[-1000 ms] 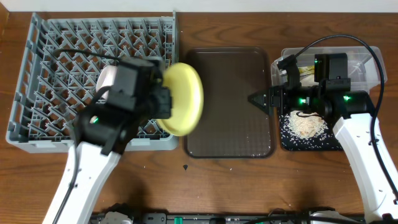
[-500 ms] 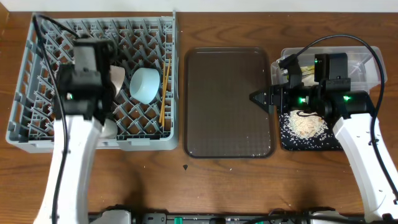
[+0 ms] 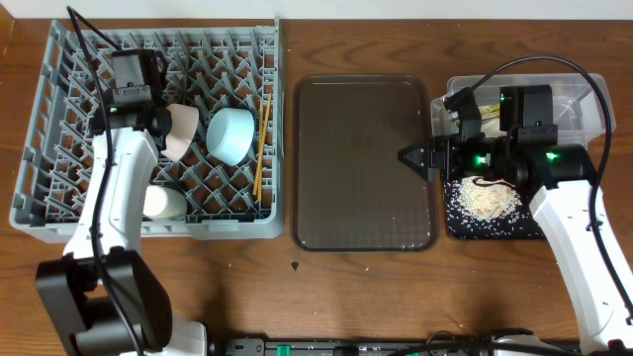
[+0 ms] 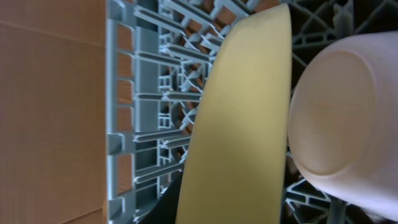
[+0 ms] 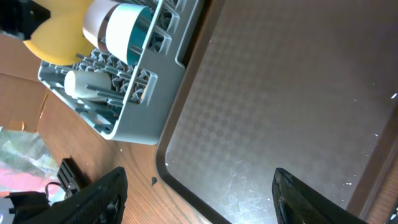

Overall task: Sort waste into correct bins and load items into the dishwasher
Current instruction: 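Place the yellow plate upright in the dish rack with the left gripper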

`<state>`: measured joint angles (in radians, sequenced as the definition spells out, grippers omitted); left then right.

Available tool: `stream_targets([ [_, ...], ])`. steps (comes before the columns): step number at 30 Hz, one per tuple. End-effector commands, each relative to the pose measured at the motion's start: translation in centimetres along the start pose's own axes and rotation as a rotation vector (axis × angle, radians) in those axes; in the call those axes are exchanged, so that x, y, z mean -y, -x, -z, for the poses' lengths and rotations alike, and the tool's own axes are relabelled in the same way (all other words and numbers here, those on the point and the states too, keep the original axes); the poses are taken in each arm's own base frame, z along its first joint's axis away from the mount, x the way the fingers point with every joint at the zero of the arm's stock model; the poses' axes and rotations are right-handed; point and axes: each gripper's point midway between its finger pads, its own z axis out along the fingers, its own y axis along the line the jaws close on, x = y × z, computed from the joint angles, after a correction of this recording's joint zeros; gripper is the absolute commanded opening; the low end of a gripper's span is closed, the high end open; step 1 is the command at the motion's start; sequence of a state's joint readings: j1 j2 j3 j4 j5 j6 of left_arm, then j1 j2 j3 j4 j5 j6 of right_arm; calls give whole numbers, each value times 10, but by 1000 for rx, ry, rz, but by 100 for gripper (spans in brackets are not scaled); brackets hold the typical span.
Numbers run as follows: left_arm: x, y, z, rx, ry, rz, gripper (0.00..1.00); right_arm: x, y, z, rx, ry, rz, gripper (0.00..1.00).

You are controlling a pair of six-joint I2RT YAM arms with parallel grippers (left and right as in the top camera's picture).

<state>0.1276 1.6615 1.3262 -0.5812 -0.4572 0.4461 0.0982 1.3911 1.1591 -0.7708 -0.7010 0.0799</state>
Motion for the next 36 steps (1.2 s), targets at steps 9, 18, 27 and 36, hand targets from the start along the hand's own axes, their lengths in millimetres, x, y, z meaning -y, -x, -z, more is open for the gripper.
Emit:
stream_targets([
  [9,-1,15,13,68,-39,103,86,0,3,6,18,-17,-6,73],
  [18,-14,35,100,286,-107,272,92,0,1,6,14,-18,-17,70],
  [27,47,10,205,385,-685,373,92,13,1,14,35,-121,-111,73],
  [36,58,-33,263,397,-865,366,93,-41,-3,56,153,-100,-16,99],
])
